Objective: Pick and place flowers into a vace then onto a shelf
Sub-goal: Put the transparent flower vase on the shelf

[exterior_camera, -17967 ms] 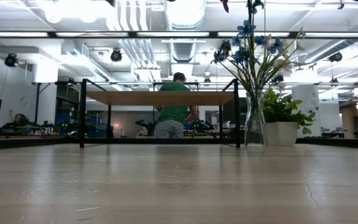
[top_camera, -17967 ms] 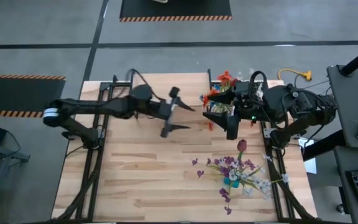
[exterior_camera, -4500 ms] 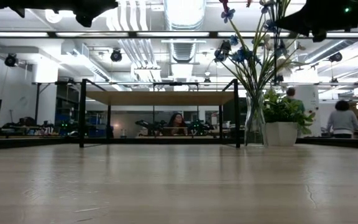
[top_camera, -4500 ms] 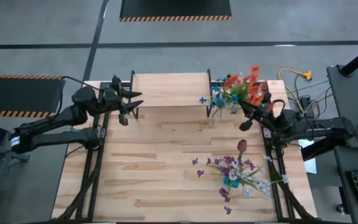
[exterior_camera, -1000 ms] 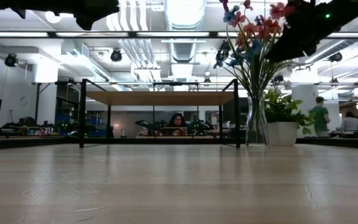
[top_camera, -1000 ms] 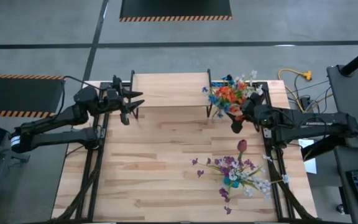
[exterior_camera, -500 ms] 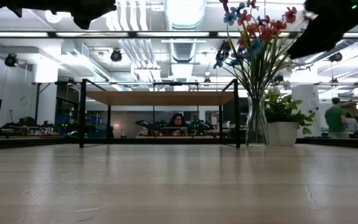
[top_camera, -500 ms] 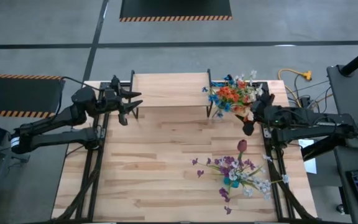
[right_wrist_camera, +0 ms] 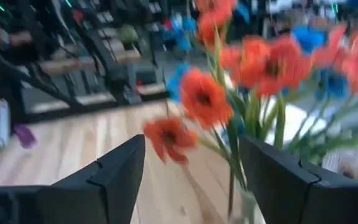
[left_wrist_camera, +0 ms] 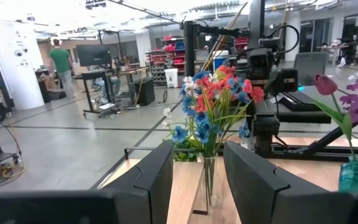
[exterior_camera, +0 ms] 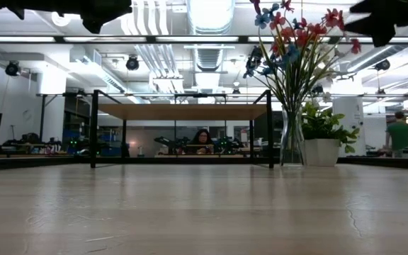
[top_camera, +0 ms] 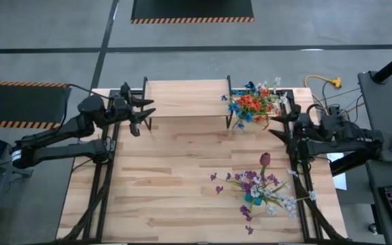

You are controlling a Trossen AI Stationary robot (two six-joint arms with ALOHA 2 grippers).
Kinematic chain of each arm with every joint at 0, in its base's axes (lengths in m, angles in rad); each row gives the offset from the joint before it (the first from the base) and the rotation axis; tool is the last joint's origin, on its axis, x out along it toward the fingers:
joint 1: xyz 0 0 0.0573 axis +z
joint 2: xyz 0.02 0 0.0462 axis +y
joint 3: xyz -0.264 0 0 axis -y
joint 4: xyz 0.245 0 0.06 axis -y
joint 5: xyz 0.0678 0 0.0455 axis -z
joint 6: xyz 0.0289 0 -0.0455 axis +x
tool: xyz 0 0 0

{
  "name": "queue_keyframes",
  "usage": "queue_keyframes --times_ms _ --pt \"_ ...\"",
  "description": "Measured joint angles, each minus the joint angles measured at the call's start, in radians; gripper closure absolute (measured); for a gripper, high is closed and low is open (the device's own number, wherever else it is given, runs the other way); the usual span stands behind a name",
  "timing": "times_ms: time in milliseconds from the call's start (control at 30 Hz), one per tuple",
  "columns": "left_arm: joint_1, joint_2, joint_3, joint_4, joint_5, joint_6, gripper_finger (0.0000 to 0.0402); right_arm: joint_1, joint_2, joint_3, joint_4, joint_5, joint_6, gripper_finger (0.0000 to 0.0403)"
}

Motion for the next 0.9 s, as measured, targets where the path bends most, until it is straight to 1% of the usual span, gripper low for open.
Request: queue_keyframes --times_ms 33,167,233,467,567,633,700,767,900 --pt "0.000 -0.002 0.000 0.000 -0.001 0.000 0.0274 0.000 -0.013 -0.006 0.019 -0.008 -0.011 0.0154" --pt "-0.001 -0.008 0.000 0.000 0.000 0.000 0.0274 0.000 -0.037 -0.036 0.084 -0.099 -0.063 0.0159" --pt "-0.001 -0.010 0.000 0.000 0.000 0.000 0.0274 0.000 -0.039 -0.037 0.091 -0.108 -0.067 0.0158" --pt "0.000 -0.011 0.000 -0.001 0.000 0.000 0.0274 0.000 -0.033 -0.025 -0.025 -0.110 0.027 0.0160" --pt "0.000 -0.013 0.000 -0.001 0.000 0.000 0.0274 0.000 -0.023 -0.012 -0.034 -0.151 0.036 0.0161" --pt "0.000 -0.014 0.000 -0.001 0.000 0.000 0.0274 0.000 -0.015 -0.017 0.030 -0.211 -0.005 0.0161" --pt "0.000 -0.013 0.000 -0.001 0.000 -0.004 0.0274 0.000 -0.009 -0.038 0.134 -0.237 -0.063 0.0161" --pt "0.000 -0.013 0.000 -0.001 0.000 -0.013 0.0274 0.000 0.003 -0.069 0.200 -0.232 -0.088 0.0161" --pt "0.000 -0.012 0.000 -0.003 0.000 -0.023 0.0274 -0.001 0.034 -0.132 0.180 -0.129 -0.041 0.0161"
